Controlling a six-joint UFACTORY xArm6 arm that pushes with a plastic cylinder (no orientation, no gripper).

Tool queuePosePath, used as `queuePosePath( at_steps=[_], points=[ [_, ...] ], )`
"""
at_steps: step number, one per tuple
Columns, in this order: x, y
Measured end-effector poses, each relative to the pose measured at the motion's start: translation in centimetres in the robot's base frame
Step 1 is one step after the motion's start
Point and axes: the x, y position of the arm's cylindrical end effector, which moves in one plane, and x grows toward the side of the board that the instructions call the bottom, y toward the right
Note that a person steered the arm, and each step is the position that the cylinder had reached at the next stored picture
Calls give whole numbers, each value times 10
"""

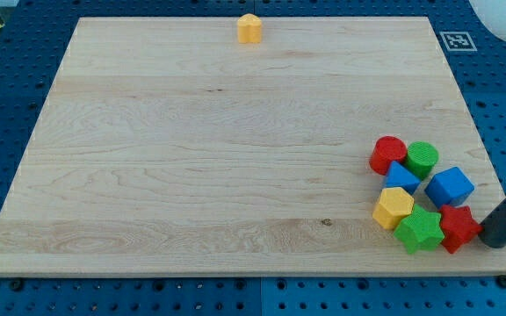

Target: Move the red star and green star to the bottom center

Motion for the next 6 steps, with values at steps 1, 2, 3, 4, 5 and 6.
queuePosePath(
  at_steps=[1,2,3,4,5,6],
  points=[
    [2,-12],
    [2,-41],
    [2,-69],
    [2,-99],
    [1,-125],
    [0,-149]
  ],
)
